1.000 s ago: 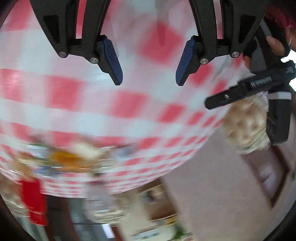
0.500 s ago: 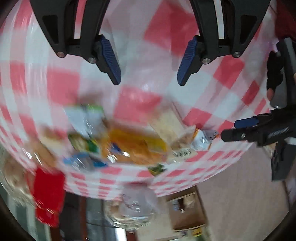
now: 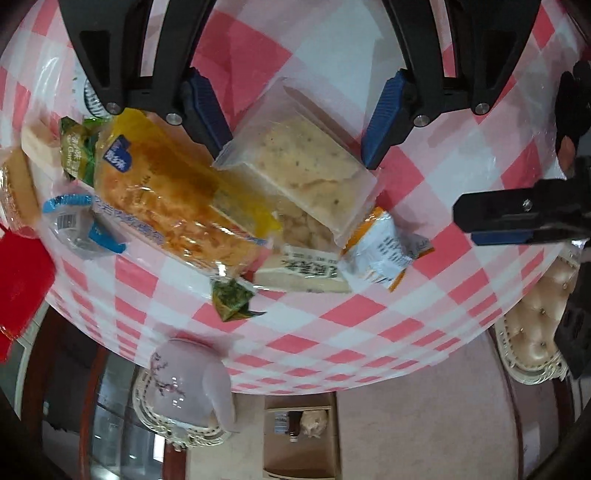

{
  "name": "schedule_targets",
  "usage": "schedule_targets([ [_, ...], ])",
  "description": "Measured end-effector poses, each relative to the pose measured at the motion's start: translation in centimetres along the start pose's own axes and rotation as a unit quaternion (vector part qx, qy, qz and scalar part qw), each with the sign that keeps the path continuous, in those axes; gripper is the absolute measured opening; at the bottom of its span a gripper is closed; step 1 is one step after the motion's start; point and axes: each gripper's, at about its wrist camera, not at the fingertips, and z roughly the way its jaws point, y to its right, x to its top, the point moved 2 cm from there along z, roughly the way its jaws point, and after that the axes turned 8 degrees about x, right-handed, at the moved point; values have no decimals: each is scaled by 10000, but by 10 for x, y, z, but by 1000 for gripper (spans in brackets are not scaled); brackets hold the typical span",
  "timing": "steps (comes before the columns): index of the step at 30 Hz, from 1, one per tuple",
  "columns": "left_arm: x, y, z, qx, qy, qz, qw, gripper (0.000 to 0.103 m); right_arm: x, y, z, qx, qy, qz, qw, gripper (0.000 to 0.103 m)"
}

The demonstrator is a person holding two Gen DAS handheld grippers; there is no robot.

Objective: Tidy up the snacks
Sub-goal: 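Grasp the clear cracker pack with the right tool while the left tool grasps the white-blue wrapped snack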

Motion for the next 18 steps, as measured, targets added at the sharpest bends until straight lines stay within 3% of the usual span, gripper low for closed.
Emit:
schedule_targets([
  [6,0,-5,1,38,41,-155,9999,95,11,14,4,152,23,-71,9999,75],
  [14,1,0,0,125,116,10,9999,95,22,7,4,782,193,-517,9954,75],
  [18,1,2,-1,152,139,65,9998,95,26,-2,1,474,331,-880,9944,75],
])
